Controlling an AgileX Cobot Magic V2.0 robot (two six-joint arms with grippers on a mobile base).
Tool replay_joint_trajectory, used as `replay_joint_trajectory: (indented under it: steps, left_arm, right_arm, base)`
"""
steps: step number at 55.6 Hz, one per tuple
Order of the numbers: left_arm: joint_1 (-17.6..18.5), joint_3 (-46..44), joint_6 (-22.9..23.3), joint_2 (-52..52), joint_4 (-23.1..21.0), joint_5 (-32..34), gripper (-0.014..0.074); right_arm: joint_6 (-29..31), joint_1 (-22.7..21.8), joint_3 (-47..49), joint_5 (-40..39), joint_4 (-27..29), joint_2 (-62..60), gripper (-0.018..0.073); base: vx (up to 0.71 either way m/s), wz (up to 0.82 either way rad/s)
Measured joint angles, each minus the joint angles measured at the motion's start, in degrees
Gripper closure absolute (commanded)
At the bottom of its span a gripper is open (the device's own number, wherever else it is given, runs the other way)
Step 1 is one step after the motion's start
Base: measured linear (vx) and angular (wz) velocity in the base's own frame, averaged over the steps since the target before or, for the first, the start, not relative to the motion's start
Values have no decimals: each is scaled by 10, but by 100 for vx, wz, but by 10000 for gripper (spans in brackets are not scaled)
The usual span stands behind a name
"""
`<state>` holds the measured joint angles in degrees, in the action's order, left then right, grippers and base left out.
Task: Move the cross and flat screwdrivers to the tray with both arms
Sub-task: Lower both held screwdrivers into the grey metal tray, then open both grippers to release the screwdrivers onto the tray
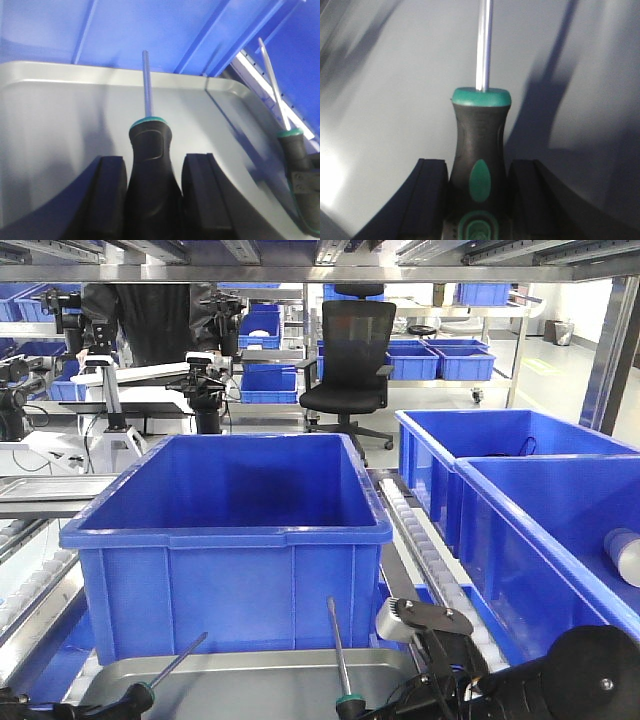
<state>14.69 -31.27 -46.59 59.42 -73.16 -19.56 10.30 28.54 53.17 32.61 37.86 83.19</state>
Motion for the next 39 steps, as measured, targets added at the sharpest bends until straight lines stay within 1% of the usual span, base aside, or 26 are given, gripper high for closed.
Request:
replay_joint_trajectory:
  steps: [5,10,17,23,25,28,30,31,32,35,36,38,39]
  left_arm:
    - [0,0,-1,0,-1,0,39]
    - [0,0,-2,0,-1,-1,8]
    - [0,0,-2,0,-1,-1,16]
    - [0,-6,-5,-3,0,-17,69]
    - [0,-11,-8,-8,2,-26,101]
    - [0,-20,-11,-19,10,-42,173]
    - [0,-28,-13,-29,18,-55,230]
    - [0,-31,-13,-33,22,-59,284]
    - [0,-35,-13,-41,29,-66,312]
    - [0,-48,-14,-66,55,-88,456]
    - [0,-52,-14,-77,62,-93,489]
    - [0,-59,-14,-99,84,-109,587]
    - [0,-61,-14,-108,94,-117,606]
  right_arm:
    - [0,0,0,0,4,0,128]
    - [1,0,1,0,6,0,73]
    - [1,0,3,1,7,-1,62]
    - [6,0,3,5,7,-19,79]
    - [8,0,3,7,7,-30,91]
    - [11,0,3,12,5,-55,122]
    - [13,0,3,17,3,-74,157]
    - [14,0,3,21,0,-86,184]
    - [15,0,3,25,-4,-98,216]
    - [17,0,3,39,-16,-136,323]
    - [17,0,3,46,-25,-152,371]
    - [17,0,3,58,-39,-184,471]
    - [16,0,3,64,-47,-201,521]
  base:
    - [0,0]
    - [0,0]
    - [0,0]
    - [0,0]
    - [0,0]
    - [0,0]
    - [0,0]
    - [0,0]
    - [0,0]
    - [0,0]
    - [0,0]
    - [0,0]
    - [0,0]
